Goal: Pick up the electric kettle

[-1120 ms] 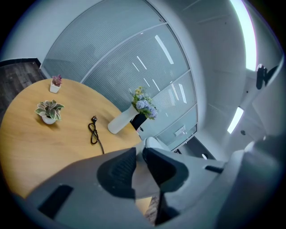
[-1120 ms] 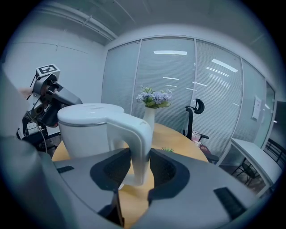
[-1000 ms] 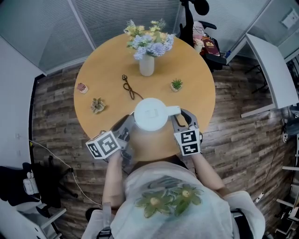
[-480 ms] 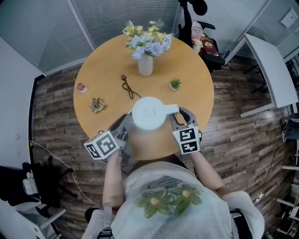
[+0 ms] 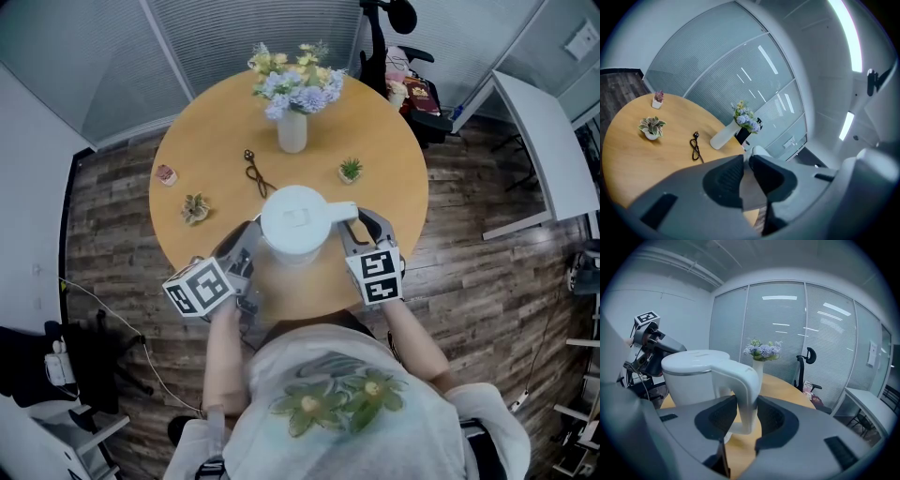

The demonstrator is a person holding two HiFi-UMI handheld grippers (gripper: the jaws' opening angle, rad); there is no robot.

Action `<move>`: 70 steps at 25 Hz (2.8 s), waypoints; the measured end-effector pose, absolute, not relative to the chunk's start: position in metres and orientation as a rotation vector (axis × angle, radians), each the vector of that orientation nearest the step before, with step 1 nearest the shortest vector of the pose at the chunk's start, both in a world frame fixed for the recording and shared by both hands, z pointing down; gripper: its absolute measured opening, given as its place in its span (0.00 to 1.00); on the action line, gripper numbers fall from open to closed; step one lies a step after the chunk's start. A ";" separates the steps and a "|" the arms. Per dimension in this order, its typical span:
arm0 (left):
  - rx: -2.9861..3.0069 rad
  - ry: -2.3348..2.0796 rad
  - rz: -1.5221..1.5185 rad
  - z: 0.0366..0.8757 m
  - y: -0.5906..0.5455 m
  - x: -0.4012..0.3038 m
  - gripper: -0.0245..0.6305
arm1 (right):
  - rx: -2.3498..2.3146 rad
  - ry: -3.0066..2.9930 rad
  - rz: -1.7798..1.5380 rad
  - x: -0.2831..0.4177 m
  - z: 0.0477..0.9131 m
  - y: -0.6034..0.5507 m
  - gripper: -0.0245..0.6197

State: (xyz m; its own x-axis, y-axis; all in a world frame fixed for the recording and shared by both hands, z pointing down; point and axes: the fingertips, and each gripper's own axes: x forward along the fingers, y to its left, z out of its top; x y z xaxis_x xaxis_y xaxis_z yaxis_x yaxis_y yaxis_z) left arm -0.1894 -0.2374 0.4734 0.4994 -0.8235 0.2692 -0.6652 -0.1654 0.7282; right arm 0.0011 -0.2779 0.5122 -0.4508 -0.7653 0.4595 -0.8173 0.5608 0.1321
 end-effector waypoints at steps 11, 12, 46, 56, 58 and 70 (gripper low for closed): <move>1.909 -1.278 -0.268 0.454 -0.237 -0.192 0.15 | 1.242 -2.371 0.121 -0.001 0.492 -0.280 0.27; 1.910 -1.281 -0.274 0.451 -0.236 -0.192 0.15 | 1.242 -2.376 0.119 -0.001 0.490 -0.280 0.27; 1.940 -1.372 -0.464 0.374 -0.232 -0.190 0.14 | 1.267 -2.520 0.067 0.002 0.416 -0.277 0.27; 1.929 -1.376 -0.539 0.358 -0.225 -0.191 0.14 | 1.270 -2.554 0.045 0.004 0.397 -0.272 0.27; 1.942 -1.377 -0.542 0.355 -0.223 -0.190 0.14 | 1.272 -2.560 0.046 0.005 0.395 -0.270 0.27; 1.884 -1.359 -0.614 0.351 -0.202 -0.184 0.14 | 1.266 -2.585 0.023 0.012 0.383 -0.250 0.27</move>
State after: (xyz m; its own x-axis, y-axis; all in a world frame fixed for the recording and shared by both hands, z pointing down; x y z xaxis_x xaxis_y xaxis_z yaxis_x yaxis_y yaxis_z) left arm -0.1842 -0.2020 0.3509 0.3297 -0.9435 0.0323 -0.5993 -0.1828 0.7794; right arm 0.0124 -0.2499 0.3826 -0.5853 -0.7742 0.2410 -0.7783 0.6198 0.1006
